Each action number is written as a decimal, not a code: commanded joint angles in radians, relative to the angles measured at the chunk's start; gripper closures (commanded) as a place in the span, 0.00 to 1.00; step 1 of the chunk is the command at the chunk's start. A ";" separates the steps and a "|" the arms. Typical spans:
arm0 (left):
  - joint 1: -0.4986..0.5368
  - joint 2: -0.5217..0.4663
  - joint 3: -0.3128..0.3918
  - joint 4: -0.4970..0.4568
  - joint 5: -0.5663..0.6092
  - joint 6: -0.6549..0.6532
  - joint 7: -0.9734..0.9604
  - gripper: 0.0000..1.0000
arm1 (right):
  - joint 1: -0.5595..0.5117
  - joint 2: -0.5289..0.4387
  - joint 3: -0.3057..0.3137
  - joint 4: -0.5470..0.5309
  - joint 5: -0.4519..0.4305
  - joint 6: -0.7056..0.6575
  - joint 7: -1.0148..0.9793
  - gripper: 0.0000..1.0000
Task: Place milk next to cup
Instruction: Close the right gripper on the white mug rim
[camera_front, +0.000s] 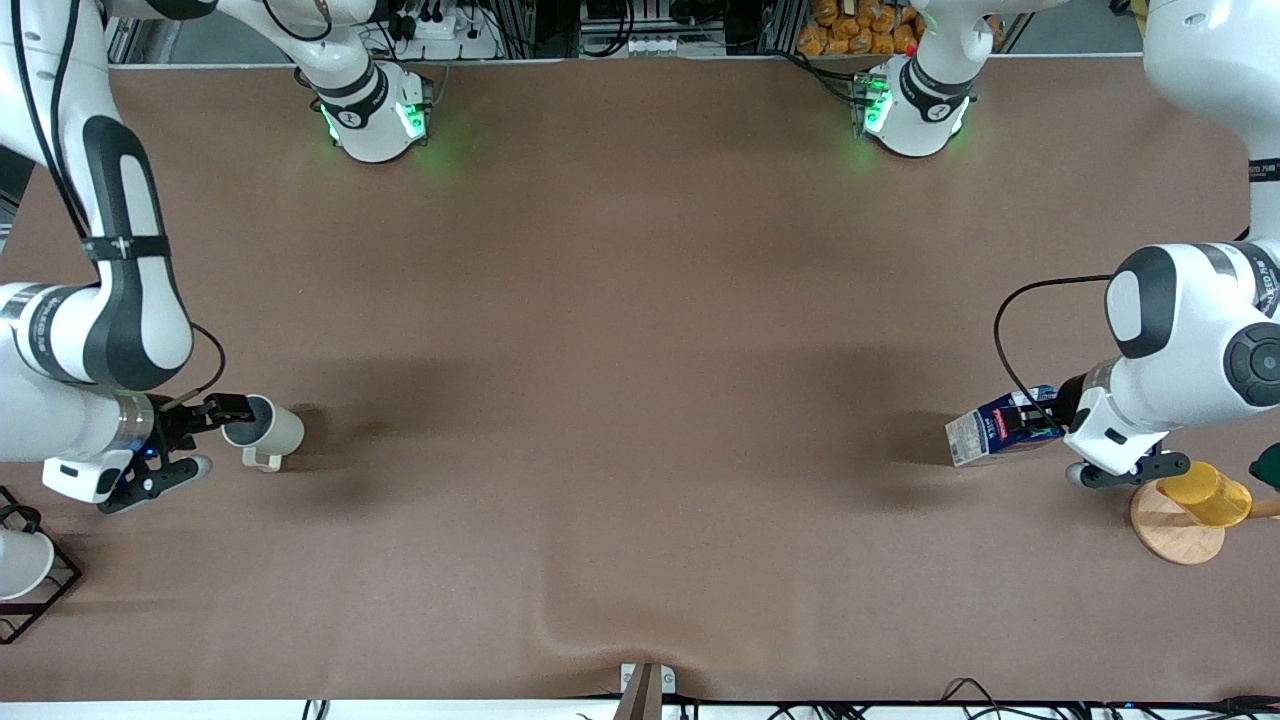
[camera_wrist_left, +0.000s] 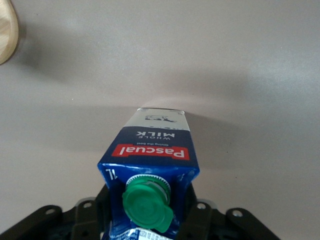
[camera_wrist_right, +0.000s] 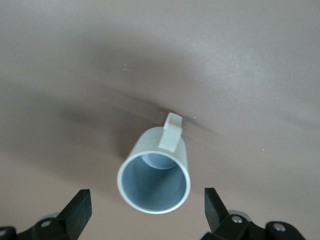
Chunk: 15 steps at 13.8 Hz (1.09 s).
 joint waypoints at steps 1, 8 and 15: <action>0.001 -0.005 -0.005 -0.005 0.022 -0.003 0.012 0.54 | -0.040 0.021 0.013 0.020 -0.018 -0.011 -0.035 0.00; -0.006 -0.029 -0.009 0.009 0.022 -0.009 0.007 0.60 | -0.074 0.111 0.014 0.020 -0.013 0.073 -0.065 0.00; -0.005 -0.051 -0.011 0.010 0.021 -0.010 0.008 0.63 | -0.065 0.127 0.014 0.012 -0.016 0.084 -0.069 0.05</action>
